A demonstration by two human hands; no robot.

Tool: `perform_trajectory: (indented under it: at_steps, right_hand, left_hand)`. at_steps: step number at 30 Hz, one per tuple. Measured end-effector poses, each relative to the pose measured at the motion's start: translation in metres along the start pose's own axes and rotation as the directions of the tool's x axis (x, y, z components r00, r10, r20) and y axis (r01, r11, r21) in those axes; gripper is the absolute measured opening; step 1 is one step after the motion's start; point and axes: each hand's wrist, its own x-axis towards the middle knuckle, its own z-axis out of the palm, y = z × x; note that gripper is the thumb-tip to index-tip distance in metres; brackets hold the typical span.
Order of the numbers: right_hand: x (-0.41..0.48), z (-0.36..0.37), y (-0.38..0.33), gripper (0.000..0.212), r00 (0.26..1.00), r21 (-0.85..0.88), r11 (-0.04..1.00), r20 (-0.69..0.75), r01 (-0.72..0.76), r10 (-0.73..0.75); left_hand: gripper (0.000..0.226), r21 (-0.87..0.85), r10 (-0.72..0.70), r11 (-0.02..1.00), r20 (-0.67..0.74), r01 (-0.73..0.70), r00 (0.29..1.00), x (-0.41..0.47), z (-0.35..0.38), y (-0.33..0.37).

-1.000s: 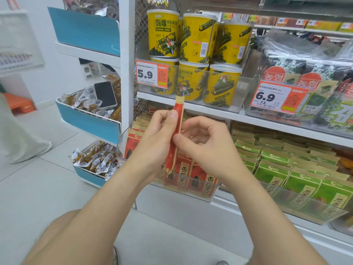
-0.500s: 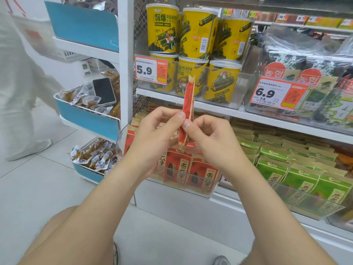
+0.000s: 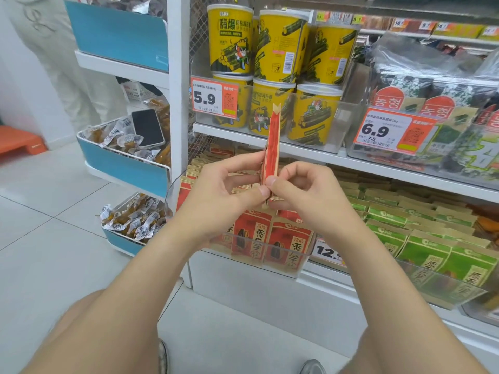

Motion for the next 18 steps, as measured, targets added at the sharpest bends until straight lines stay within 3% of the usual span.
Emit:
perform_trajectory:
  at_steps: [13,18]
  right_hand:
    - [-0.0039,-0.0042,-0.0016,0.016,0.986,0.009,0.998,0.154,0.069,-0.07]
    - [-0.0071,-0.0056,-0.0051,0.03,0.984,0.04,0.997,0.167,0.062,-0.068]
  left_hand:
    - [0.055,-0.035,-0.033,0.999,-0.047,0.031,0.998,0.0012,-0.0062,-0.0017]
    - [0.06,-0.054,-0.036,0.998,-0.048,0.033,0.998,0.0035,-0.0092,-0.0063]
